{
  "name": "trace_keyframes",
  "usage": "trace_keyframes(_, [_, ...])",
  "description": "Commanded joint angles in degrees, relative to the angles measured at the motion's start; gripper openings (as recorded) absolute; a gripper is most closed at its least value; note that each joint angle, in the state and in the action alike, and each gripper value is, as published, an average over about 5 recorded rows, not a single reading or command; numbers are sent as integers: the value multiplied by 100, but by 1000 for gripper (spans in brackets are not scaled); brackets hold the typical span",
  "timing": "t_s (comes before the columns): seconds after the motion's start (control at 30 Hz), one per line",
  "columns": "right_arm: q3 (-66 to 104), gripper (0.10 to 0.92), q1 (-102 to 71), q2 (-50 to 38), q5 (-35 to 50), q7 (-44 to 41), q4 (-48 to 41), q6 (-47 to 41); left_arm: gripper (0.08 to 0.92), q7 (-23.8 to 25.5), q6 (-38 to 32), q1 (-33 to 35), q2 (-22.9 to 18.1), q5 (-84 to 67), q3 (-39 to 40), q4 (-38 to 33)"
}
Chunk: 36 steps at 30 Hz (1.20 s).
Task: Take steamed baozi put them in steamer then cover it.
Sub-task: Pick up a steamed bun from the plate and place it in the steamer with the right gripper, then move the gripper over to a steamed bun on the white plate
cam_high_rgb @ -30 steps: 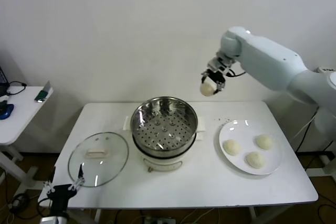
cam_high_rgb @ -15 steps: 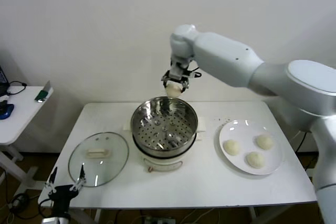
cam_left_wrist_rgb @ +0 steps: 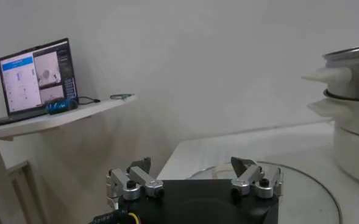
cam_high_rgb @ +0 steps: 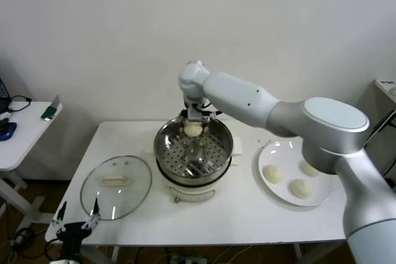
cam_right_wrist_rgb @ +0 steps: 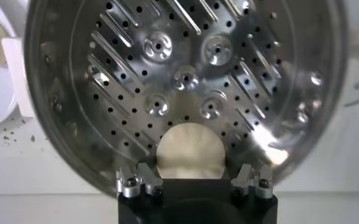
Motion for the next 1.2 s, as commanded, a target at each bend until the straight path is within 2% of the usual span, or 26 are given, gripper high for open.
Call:
trace_keyframes(0.03, [63,739,-294,85,-454,62,-91,116,823,-9,-10,-1,-15,7,7,55])
trace_keyframes(0.27, [185,814,-308,84,-517,66,-120,116,823,-15,-5,-7,-19,14,13,71])
trace_keyframes(0.47, [366,823,-109,-112,-449,-97,189,201,823,-92,-94,-28,-53,11,42,59])
trace_keyframes(0.6, [387,823,211,-481,-73,-213,658,184,823,-77,-137,-7,-91,40,78,-6])
trace_keyframes(0.77, [64,823,907,-1171,1371,-383,1182,-228,823,79,-158,89,-82,-10,107,-216])
trace_keyframes(0.9, [-517,823,1519,-1978,2692,-152,1412,-818,823,101,-136,125,-86,1,121,-340])
trace_keyframes(1.03, [-1681,823,2101,-2907,4467,249,1838,-1989,823,93,-136,164,-85,19,140,-378])
trace_keyframes(1.2, [-2311,823,2279,-3807,5621,117,2082,-3283,823,105,-130,218,-51,-8,136,-410])
